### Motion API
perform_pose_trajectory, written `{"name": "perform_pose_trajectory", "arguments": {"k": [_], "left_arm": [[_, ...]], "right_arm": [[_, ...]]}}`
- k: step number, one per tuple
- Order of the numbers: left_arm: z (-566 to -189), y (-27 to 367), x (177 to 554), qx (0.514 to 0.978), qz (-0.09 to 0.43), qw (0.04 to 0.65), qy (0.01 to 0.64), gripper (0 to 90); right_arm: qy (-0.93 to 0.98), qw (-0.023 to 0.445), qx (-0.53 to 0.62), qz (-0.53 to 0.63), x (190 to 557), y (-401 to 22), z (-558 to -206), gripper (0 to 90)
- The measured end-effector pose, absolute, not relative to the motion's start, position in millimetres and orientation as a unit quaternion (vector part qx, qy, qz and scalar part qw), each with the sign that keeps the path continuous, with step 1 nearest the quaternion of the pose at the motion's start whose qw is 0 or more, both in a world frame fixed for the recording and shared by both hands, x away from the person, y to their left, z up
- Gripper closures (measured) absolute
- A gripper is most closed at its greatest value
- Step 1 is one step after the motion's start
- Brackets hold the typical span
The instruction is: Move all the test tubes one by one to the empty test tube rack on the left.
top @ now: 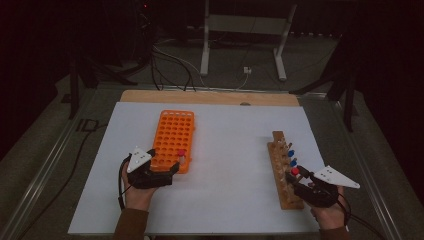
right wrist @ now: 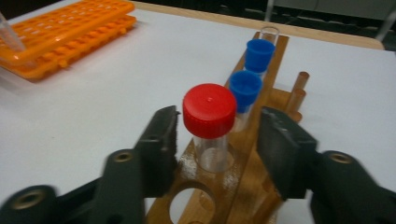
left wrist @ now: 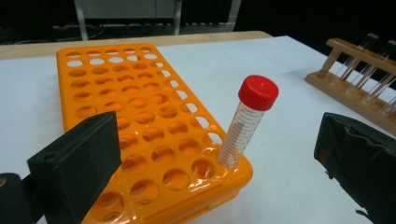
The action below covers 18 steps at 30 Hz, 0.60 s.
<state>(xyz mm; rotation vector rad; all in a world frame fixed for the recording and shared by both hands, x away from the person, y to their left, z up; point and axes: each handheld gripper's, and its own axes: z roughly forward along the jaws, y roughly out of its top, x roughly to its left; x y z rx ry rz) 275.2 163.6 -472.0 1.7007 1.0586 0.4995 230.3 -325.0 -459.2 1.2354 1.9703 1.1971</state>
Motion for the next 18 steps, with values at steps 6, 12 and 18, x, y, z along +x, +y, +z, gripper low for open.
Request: {"name": "perform_pose_trajectory", "arguments": {"k": [6, 12, 18], "left_arm": [[-473.0, 162.8, 275.1, 0.708, 0.205, 0.513, 0.440, 1.4], [-475.4, 161.5, 275.6, 0.710, 0.202, 0.511, 0.440, 1.4], [-476.4, 160.5, 275.6, 0.711, 0.200, 0.511, 0.440, 1.4]], "right_arm": [[0.728, 0.278, 0.460, 0.425, 228.8, -323.6, -459.5, 65.8], [0.725, 0.278, 0.464, 0.426, 228.2, -323.3, -458.9, 72.6], [0.723, 0.279, 0.461, 0.432, 227.3, -322.8, -456.4, 74.7]]}}
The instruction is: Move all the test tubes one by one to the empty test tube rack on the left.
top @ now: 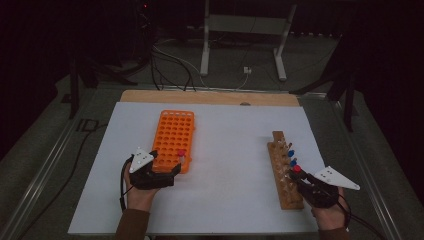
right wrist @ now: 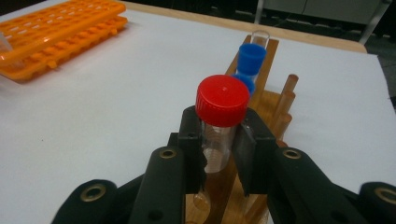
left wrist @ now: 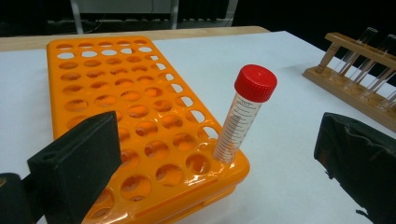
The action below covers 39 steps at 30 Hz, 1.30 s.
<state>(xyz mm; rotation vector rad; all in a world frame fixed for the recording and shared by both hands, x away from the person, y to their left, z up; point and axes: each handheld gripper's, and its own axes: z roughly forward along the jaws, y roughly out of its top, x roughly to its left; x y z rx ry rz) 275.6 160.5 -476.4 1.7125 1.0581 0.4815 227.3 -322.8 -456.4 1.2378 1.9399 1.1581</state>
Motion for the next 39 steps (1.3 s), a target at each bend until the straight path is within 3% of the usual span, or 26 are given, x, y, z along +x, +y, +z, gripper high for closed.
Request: {"name": "perform_pose_trajectory", "arguments": {"k": [24, 39], "left_arm": [[-468.0, 156.1, 267.2, 0.697, 0.214, 0.529, 0.434, 1.4], [-441.2, 112.7, 241.5, 0.715, 0.245, 0.543, 0.367, 1.5]], "right_arm": [[0.677, 0.311, 0.440, 0.501, 215.1, -333.6, -399.7, 75.0], [0.700, 0.274, 0.406, 0.519, 233.9, -303.6, -391.1, 74.9]]}}
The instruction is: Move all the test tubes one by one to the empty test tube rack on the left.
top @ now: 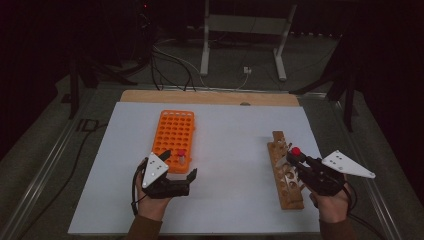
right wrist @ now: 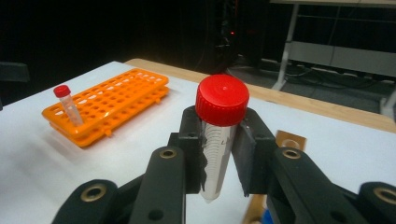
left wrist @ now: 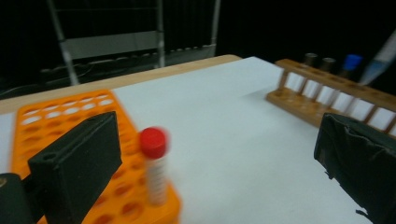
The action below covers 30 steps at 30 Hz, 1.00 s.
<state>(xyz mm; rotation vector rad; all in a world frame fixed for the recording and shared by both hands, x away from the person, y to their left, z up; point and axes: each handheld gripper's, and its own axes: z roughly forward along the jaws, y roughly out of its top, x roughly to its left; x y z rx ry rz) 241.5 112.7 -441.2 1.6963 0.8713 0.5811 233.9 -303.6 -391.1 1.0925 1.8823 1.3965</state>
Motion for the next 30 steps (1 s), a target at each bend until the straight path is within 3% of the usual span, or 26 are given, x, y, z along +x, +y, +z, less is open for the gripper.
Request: {"name": "perform_pose_trajectory", "arguments": {"k": [13, 30], "left_arm": [[-431.5, 66.0, 249.4, 0.734, 0.232, 0.546, 0.331, 1.9], [-436.4, 14.2, 262.6, 0.759, 0.206, 0.538, 0.303, 10.3]], "right_arm": [[0.723, 0.250, 0.384, 0.517, 248.0, -272.5, -393.2, 74.8], [0.744, 0.217, 0.363, 0.517, 254.5, -239.0, -398.9, 74.8]]}}
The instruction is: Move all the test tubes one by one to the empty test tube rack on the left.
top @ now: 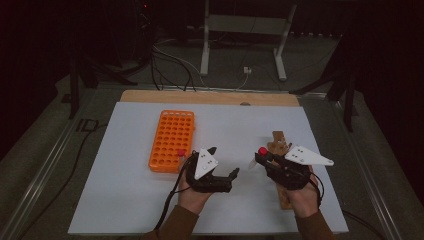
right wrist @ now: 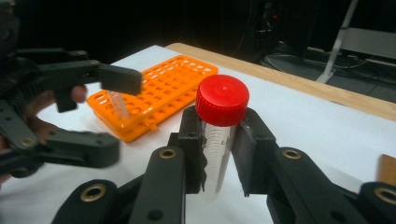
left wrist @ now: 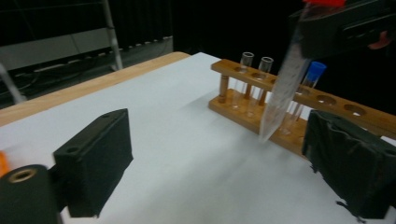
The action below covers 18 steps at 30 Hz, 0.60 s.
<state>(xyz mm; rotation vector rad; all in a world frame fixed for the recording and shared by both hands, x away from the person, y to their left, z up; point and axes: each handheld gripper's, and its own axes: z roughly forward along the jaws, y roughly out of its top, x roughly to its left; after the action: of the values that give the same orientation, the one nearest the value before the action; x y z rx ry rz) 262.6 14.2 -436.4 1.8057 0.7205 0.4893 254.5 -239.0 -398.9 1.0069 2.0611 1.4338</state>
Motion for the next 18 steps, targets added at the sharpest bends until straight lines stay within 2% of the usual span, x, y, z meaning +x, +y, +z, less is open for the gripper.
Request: {"name": "perform_pose_trajectory", "arguments": {"k": [1, 12, 15, 16, 17, 18], "left_arm": [[-436.7, 11.4, 263.3, 0.761, 0.202, 0.536, 0.304, 14.3], [-441.1, -14.2, 262.6, 0.779, 0.191, 0.526, 0.283, 25.7], [-442.3, -17.1, 262.4, 0.783, 0.188, 0.525, 0.276, 35.0], [-442.8, -17.6, 262.5, 0.785, 0.186, 0.524, 0.273, 44.3], [-443.4, -18.3, 262.5, 0.787, 0.184, 0.522, 0.273, 48.7], [-443.9, -18.6, 262.7, 0.788, 0.184, 0.520, 0.272, 48.7]], "right_arm": [[0.746, 0.212, 0.361, 0.517, 255.1, -235.0, -399.7, 74.8], [0.757, 0.197, 0.349, 0.515, 257.0, -218.2, -403.8, 74.8], [0.760, 0.192, 0.347, 0.514, 257.0, -214.4, -405.3, 74.8], [0.762, 0.189, 0.346, 0.515, 256.7, -212.4, -405.8, 74.7], [0.762, 0.188, 0.345, 0.515, 256.6, -211.4, -406.1, 74.8], [0.762, 0.188, 0.345, 0.515, 256.6, -211.4, -406.1, 74.8]]}}
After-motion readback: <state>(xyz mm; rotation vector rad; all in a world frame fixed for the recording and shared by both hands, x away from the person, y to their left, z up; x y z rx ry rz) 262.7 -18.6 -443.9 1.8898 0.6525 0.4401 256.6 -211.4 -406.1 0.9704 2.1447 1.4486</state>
